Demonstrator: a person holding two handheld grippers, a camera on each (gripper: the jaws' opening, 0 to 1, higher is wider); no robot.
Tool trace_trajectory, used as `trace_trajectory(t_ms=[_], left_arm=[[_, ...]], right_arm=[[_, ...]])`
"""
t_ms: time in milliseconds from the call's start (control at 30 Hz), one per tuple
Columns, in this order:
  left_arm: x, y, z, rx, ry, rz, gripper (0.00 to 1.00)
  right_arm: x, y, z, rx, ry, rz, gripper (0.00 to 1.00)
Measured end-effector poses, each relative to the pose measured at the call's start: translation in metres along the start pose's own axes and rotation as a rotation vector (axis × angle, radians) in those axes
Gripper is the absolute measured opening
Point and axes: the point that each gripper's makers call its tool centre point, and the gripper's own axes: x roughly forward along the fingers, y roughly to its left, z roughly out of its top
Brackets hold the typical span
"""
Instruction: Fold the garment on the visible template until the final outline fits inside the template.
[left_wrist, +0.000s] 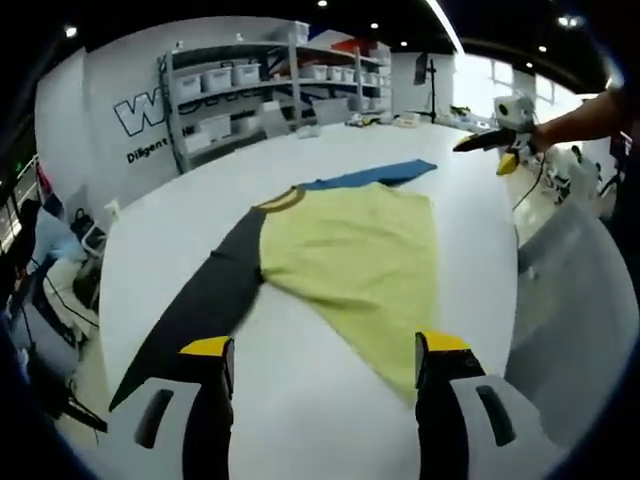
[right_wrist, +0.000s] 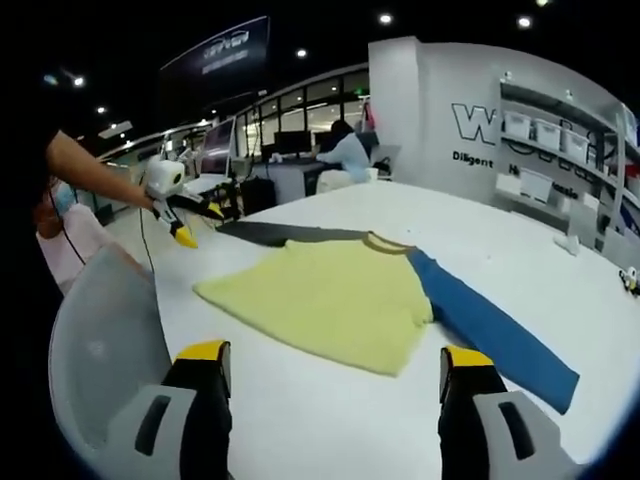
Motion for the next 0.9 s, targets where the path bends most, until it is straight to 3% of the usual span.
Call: trace_trajectory(t_ms=[233, 467, 900], left_arm=[[0.007, -0.010, -0.004, -0.005, 0.014, -0.027, 0.71], [0.012, -0.027, -0.016, 0.014, 0.043, -0.057, 0.62], [0.019, -0.051, -0.039, 0.019, 0.108, -0.116, 0.54]], right_arm=[[0.007, -0.005, -0.010, -0.008, 0.029, 0.007, 0.79], [0.019, -0.018, -0.019, -0.025, 0.062, -0.026, 0.66], [0.045, -0.027, -0.030, -0.036, 0.122, -0.001, 0.62]])
